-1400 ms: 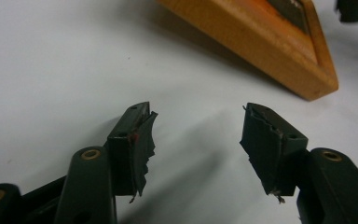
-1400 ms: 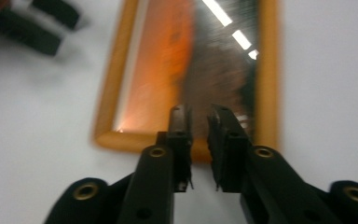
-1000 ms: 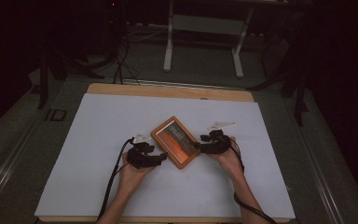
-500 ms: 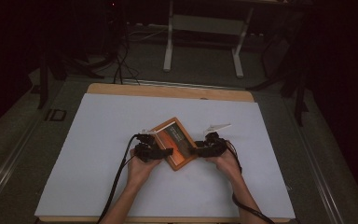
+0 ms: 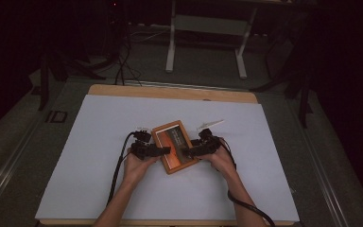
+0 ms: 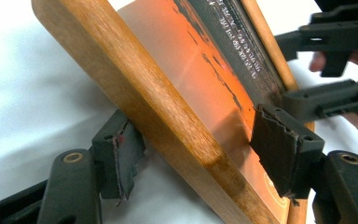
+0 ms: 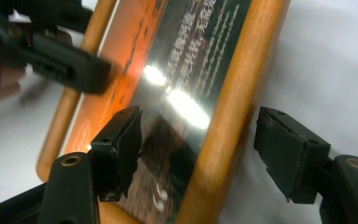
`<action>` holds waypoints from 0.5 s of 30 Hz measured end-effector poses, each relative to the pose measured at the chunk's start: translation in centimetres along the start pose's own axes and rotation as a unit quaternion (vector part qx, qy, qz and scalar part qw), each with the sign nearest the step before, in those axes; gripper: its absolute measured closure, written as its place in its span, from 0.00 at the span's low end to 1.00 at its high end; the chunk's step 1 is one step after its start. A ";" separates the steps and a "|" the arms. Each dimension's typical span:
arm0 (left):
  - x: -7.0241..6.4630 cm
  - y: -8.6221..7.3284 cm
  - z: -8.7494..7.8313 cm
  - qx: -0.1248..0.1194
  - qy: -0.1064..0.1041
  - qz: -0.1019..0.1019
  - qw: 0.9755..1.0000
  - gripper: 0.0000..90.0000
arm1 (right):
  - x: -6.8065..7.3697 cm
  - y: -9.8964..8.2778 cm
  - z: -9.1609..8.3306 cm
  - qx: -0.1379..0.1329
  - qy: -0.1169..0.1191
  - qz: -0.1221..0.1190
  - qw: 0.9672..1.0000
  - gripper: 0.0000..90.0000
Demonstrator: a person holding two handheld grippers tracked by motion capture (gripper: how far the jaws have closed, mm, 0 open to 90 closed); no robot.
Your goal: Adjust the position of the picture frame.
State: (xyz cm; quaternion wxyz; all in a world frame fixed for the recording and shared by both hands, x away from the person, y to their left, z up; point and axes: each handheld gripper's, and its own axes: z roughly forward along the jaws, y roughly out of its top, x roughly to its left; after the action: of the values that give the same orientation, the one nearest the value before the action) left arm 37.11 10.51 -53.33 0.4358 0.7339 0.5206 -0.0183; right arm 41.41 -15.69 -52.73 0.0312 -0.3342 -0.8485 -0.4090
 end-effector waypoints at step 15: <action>-0.4 1.3 -1.3 -0.016 -0.048 0.048 0.998 0.55 | -0.3 -0.6 -2.1 -0.031 0.017 0.027 0.999 0.54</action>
State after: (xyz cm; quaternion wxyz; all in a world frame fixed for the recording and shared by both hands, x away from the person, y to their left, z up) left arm 37.39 10.98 -51.54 0.4727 0.7492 0.4633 -0.0243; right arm 40.86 -17.58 -51.84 0.0466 -0.3509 -0.8253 -0.4400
